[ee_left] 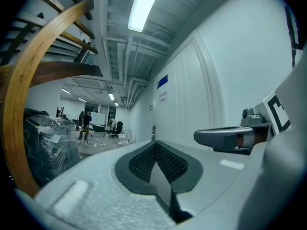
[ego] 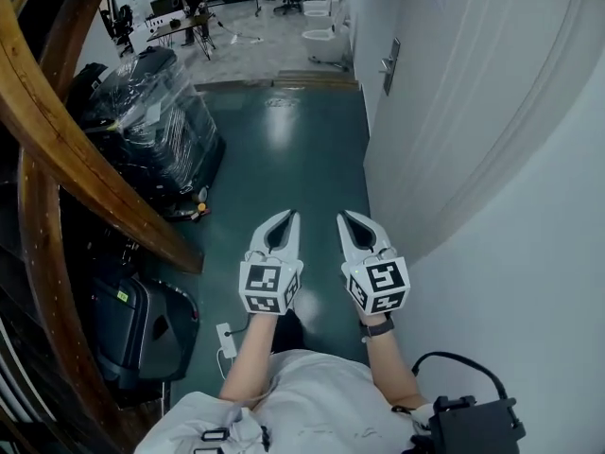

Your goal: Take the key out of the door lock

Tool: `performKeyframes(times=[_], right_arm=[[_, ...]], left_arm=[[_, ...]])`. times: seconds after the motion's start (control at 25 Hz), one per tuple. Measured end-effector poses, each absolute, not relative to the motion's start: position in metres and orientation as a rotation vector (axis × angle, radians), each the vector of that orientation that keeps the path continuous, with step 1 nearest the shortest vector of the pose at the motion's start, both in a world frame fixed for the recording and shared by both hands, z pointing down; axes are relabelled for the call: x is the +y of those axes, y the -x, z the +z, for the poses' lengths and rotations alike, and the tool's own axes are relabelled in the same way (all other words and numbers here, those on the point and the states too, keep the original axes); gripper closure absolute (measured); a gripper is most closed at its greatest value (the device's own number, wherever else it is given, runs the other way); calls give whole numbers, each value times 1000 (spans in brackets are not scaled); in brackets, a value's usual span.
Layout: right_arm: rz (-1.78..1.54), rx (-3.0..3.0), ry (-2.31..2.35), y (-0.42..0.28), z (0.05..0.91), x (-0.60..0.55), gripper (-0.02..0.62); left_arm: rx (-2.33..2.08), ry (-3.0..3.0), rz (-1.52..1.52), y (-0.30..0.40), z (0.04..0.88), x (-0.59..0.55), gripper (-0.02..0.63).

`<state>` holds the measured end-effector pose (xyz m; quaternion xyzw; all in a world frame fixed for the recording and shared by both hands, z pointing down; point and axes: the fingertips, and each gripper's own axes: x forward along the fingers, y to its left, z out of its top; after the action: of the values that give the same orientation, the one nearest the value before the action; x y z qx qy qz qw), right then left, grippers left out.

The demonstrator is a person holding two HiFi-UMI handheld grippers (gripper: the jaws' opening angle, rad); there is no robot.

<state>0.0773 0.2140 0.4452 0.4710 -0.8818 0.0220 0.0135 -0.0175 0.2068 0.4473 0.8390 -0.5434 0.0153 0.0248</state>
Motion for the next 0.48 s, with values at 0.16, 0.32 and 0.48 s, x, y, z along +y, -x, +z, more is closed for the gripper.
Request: performKeyframes(times=[0.16,0.32,0.48], right_arm=[[31,-2712,-1517,-58,437,136,589],[18,-2750,-1500,-8,413,57,589],[-6,-2779,-1473,39,401,-14,589]], left_arm=[[-1663,-2633,-15,42,437,126,606],[-1651,-2691,-46,77,408,50,606],[-1651,-2720,-81,109,389,-8,606]])
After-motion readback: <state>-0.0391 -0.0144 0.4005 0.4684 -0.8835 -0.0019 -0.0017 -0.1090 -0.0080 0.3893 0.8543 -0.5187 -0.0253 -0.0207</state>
